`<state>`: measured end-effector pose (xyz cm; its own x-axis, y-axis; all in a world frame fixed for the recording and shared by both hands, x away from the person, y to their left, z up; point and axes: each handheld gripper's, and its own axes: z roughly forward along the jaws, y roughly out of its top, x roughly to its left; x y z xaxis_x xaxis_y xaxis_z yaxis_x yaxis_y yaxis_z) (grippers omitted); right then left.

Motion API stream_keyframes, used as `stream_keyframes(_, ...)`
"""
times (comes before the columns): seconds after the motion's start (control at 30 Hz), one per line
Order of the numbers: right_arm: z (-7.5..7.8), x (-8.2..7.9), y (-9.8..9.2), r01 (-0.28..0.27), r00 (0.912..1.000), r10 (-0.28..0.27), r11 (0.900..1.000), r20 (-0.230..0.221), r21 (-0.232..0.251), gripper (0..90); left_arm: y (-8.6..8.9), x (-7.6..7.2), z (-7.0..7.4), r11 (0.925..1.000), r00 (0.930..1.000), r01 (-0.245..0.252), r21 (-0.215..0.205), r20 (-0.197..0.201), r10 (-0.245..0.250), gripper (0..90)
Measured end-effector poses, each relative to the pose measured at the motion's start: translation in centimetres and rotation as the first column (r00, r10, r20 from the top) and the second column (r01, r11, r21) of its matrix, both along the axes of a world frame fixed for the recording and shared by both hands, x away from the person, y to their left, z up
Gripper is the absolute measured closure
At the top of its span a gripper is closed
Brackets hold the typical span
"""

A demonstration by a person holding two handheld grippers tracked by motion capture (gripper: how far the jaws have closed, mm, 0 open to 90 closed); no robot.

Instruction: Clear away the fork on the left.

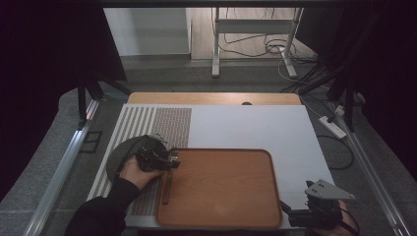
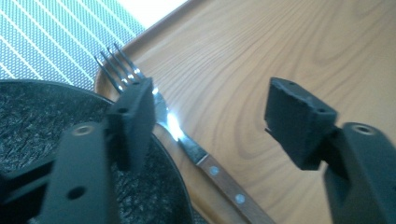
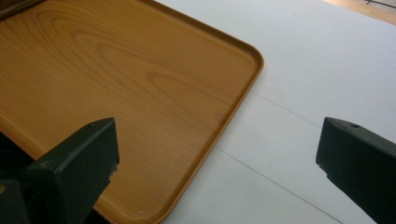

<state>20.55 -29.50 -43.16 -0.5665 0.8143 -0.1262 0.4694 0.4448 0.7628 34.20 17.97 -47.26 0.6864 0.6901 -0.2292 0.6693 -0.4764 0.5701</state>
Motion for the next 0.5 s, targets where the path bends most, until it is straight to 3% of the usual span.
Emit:
stream_keyframes(0.07,0.0,0.0,0.0,0.000,1.0000,0.000,1.000,0.000,-0.001,0.0,0.4,-0.2,0.1,0.9996,1.0000,-0.008,-0.026,-0.006,0.008,23.4)
stream_keyframes(0.2,0.0,0.0,0.0,0.000,1.0000,0.000,1.000,0.001,0.000,0.0,0.8,-0.7,0.1,0.9998,0.9998,0.020,-0.002,0.010,-0.020,10.1)
stream_keyframes(0.33,0.0,0.0,0.0,0.000,1.0000,0.000,1.000,0.000,0.001,0.0,1.3,-1.2,0.2,0.9989,0.9997,0.024,-0.041,0.008,-0.024,5.5)
stream_keyframes(0.5,0.0,0.0,0.0,0.000,1.0000,0.000,1.000,0.000,0.001,0.0,1.6,-2.1,0.4,0.9987,0.9969,0.030,-0.041,0.075,-0.027,0.0)
